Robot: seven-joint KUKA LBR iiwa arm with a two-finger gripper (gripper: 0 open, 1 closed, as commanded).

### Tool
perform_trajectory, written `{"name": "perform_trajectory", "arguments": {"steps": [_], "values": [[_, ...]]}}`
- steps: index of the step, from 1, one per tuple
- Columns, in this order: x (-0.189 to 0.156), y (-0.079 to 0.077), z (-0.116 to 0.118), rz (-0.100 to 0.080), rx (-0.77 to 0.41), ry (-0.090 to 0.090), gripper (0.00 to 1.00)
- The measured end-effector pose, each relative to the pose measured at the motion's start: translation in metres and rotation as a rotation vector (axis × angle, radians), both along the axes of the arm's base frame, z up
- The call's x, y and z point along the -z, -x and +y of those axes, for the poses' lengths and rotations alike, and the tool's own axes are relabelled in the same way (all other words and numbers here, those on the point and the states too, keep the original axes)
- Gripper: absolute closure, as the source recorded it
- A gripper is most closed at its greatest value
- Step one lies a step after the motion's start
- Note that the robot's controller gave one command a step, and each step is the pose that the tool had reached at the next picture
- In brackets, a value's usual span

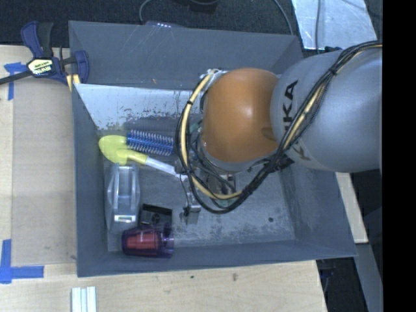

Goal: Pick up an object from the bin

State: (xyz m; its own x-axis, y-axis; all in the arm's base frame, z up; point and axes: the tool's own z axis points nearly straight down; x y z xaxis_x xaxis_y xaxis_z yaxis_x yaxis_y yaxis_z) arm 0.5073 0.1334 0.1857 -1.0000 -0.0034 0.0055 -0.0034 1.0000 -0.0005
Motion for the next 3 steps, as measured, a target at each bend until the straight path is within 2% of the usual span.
{"name": "perform_trajectory", "arguments": {"steps": [1, 2, 3], "values": [[-0.005, -0.002, -0.001, -0.008, 0.003, -0.001, 0.00], [0.033, 0.004, 0.018, -0.011, -0.058, -0.002, 0.00], [0.064, 0.009, 0.035, -0.005, -0.001, -0.001, 0.00]]}}
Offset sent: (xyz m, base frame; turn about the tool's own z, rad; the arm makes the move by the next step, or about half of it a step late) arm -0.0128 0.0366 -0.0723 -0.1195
